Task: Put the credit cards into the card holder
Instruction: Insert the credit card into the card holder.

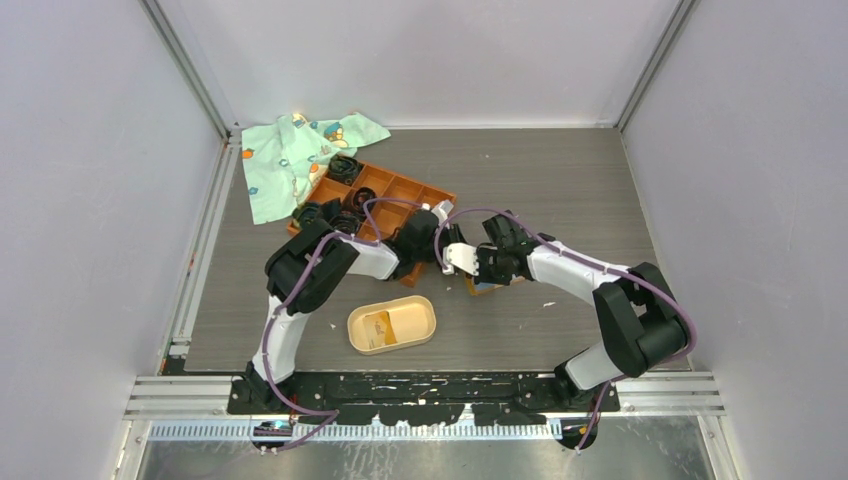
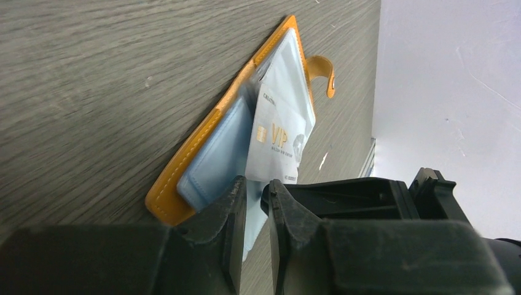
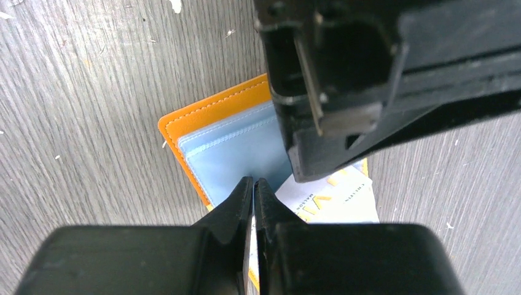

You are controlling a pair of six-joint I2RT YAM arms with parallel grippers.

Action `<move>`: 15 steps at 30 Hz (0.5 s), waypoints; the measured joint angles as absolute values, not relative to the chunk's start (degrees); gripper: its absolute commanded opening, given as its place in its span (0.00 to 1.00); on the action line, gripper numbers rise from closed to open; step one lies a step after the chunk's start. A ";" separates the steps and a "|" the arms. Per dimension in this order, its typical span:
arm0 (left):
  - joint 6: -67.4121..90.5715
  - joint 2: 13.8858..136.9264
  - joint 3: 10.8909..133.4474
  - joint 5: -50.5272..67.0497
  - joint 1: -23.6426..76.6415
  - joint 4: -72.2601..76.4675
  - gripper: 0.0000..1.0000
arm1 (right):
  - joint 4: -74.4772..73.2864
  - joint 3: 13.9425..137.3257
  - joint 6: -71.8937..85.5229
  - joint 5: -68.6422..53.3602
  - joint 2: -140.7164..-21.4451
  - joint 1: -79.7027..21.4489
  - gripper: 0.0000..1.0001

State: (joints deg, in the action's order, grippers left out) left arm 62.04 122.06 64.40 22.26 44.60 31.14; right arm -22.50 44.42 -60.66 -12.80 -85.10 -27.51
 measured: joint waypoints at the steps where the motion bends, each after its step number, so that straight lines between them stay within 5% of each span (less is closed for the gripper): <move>1: 61.87 121.78 64.40 22.24 44.49 30.28 0.22 | -22.61 44.42 -60.60 -13.02 -85.10 -27.31 0.11; 15: 59.44 117.36 63.44 20.53 42.61 20.73 0.23 | -32.40 47.62 -59.48 -24.82 -82.43 -22.90 0.27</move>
State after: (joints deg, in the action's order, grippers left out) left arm 59.44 117.36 63.44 20.53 42.61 20.73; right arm -32.40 47.62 -59.48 -24.82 -82.43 -22.90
